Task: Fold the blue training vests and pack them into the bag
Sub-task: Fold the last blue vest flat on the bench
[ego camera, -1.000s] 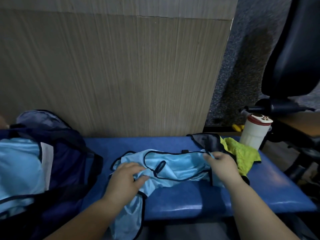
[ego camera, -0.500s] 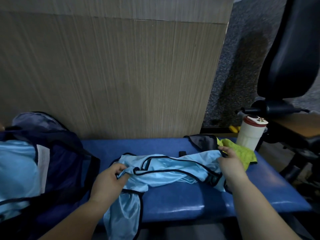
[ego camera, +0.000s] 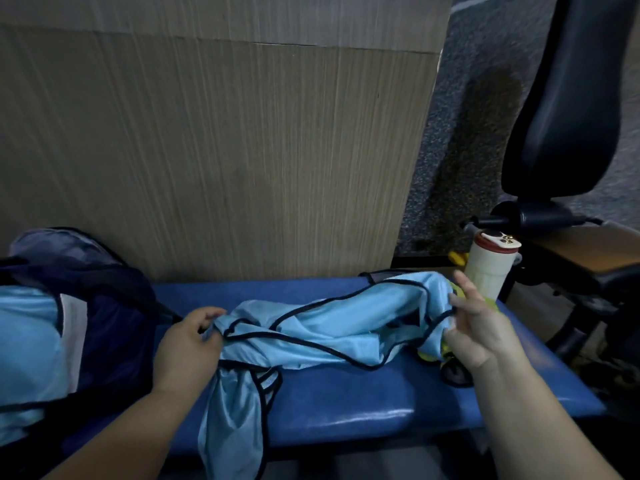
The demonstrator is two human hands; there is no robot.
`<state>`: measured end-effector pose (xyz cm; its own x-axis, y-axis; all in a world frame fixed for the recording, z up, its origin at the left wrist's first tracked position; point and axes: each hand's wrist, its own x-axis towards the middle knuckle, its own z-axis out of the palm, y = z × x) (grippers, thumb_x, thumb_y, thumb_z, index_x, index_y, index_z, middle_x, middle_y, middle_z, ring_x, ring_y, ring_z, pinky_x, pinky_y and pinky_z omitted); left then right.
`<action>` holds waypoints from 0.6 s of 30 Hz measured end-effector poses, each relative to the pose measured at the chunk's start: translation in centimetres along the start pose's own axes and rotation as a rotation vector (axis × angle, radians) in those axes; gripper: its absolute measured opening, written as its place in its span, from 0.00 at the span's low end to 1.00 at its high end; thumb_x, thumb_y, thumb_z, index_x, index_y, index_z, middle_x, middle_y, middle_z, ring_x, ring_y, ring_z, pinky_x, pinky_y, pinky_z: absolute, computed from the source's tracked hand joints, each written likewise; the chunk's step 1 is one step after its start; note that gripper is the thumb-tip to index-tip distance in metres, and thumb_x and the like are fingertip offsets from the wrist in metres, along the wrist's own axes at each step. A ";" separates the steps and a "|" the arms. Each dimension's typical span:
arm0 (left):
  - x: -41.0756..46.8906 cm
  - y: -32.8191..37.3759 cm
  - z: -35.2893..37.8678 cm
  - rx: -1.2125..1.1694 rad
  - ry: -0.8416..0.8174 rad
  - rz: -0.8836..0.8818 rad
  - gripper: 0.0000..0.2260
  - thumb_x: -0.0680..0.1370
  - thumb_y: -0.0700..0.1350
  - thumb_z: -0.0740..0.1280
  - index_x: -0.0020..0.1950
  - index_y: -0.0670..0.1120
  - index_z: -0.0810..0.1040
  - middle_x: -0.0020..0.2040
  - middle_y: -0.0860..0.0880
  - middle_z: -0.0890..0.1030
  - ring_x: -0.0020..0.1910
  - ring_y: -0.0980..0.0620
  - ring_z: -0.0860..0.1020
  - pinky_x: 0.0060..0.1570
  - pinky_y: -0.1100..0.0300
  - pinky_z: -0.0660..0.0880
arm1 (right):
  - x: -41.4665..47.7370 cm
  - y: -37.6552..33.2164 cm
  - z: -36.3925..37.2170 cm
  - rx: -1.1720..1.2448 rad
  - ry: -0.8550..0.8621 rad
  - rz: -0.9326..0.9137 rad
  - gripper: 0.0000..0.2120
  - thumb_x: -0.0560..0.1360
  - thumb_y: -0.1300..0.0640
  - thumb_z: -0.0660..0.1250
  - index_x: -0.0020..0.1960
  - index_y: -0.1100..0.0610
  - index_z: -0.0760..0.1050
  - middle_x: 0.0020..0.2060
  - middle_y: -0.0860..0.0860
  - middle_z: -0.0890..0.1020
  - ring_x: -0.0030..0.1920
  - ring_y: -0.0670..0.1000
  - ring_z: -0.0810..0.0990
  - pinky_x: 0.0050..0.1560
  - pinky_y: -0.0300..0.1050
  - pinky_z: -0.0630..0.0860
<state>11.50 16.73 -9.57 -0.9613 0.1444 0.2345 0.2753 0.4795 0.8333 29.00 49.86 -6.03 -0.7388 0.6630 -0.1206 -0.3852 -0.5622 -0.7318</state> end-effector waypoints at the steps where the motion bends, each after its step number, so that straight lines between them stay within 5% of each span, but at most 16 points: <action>1: 0.1 0.0 0.0 0.021 -0.003 0.001 0.10 0.78 0.40 0.66 0.50 0.56 0.77 0.46 0.55 0.80 0.44 0.51 0.78 0.45 0.52 0.75 | 0.2 0.4 -0.4 -0.185 0.060 -0.015 0.24 0.79 0.72 0.55 0.69 0.50 0.68 0.58 0.57 0.79 0.48 0.56 0.81 0.44 0.48 0.82; 3: 0.0 -0.2 0.2 0.083 -0.039 -0.002 0.12 0.78 0.39 0.65 0.53 0.56 0.76 0.47 0.54 0.79 0.45 0.51 0.77 0.46 0.53 0.75 | 0.6 1.1 -1.0 -0.706 0.164 -0.047 0.31 0.76 0.75 0.60 0.73 0.51 0.65 0.65 0.55 0.74 0.49 0.55 0.79 0.48 0.50 0.80; 7: -0.7 -1.2 1.0 0.249 -0.135 0.015 0.16 0.77 0.40 0.62 0.57 0.59 0.76 0.48 0.53 0.80 0.44 0.52 0.78 0.47 0.53 0.77 | -0.1 2.2 -0.7 -1.417 0.286 -0.003 0.36 0.71 0.55 0.72 0.74 0.52 0.60 0.64 0.57 0.72 0.53 0.58 0.76 0.47 0.51 0.75; 10: -1.7 -1.7 2.1 0.316 -0.231 0.030 0.17 0.77 0.41 0.62 0.61 0.57 0.76 0.49 0.53 0.77 0.48 0.50 0.77 0.50 0.54 0.76 | -0.5 1.7 -0.2 -1.656 0.392 0.039 0.28 0.71 0.46 0.72 0.63 0.58 0.65 0.55 0.56 0.74 0.50 0.58 0.76 0.43 0.47 0.72; 15: -2.9 -2.5 3.3 0.296 -0.245 0.060 0.17 0.76 0.38 0.65 0.64 0.49 0.77 0.56 0.47 0.76 0.58 0.46 0.75 0.58 0.54 0.71 | -0.7 2.0 -1.1 -1.990 0.272 0.309 0.18 0.71 0.45 0.70 0.54 0.57 0.78 0.42 0.50 0.78 0.48 0.54 0.80 0.41 0.42 0.73; 18: -3.1 -2.8 3.3 0.295 -0.228 0.106 0.17 0.76 0.37 0.66 0.64 0.48 0.77 0.57 0.46 0.77 0.60 0.45 0.74 0.61 0.52 0.70 | -0.1 2.2 -1.5 -1.752 0.207 0.252 0.08 0.75 0.57 0.71 0.50 0.60 0.77 0.39 0.53 0.78 0.40 0.52 0.80 0.37 0.42 0.76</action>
<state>13.70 17.81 -14.29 -0.9101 0.3792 0.1672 0.3957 0.6753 0.6224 29.09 49.30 -8.62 -0.5533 0.7751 -0.3051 0.7991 0.3906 -0.4570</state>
